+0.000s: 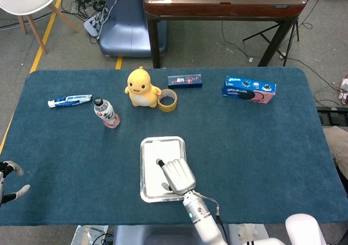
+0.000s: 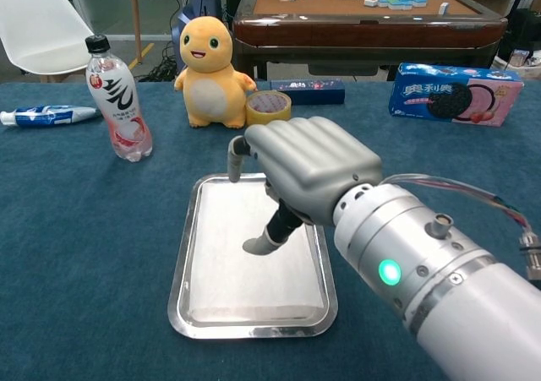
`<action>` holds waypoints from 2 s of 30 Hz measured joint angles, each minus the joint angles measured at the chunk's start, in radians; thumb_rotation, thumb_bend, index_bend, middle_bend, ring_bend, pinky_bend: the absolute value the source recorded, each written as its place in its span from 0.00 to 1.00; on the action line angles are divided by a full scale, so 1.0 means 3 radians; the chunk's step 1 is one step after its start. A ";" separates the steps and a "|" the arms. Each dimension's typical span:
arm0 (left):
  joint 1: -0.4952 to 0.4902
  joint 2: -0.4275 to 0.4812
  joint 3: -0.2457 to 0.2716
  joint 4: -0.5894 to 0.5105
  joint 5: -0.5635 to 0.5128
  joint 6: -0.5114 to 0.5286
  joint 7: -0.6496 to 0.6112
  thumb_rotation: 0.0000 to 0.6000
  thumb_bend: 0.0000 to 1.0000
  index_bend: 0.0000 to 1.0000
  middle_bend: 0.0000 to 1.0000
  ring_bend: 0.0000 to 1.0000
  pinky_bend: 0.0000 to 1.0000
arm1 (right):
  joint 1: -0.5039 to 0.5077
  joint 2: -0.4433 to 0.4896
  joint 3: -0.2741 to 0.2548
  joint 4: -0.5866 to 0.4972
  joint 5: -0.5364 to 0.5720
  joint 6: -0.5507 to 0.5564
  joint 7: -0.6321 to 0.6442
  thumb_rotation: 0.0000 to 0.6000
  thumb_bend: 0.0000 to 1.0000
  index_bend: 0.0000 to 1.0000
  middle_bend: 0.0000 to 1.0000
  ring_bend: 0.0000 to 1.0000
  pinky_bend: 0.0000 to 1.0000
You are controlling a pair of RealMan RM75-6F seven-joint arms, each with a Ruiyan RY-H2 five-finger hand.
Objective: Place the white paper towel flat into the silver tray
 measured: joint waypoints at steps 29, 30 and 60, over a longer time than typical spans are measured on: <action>-0.0004 -0.0012 0.0000 0.0001 -0.0016 -0.0018 0.0005 1.00 0.07 0.56 0.48 0.38 0.68 | 0.0177 0.0590 -0.0012 0.0040 0.0081 -0.0236 0.0088 1.00 0.19 0.43 1.00 1.00 1.00; -0.0005 -0.0012 0.0000 0.0002 -0.0017 -0.0019 0.0006 1.00 0.07 0.56 0.48 0.38 0.68 | 0.0178 0.0612 -0.0015 0.0039 0.0075 -0.0231 0.0086 1.00 0.20 0.44 1.00 1.00 1.00; -0.0019 -0.0074 0.0010 0.0010 -0.0045 -0.0054 0.0147 1.00 0.07 0.57 0.48 0.38 0.68 | -0.0023 0.2215 -0.0506 -0.0471 -0.0359 -0.0237 0.0370 1.00 0.08 0.49 0.48 0.43 0.45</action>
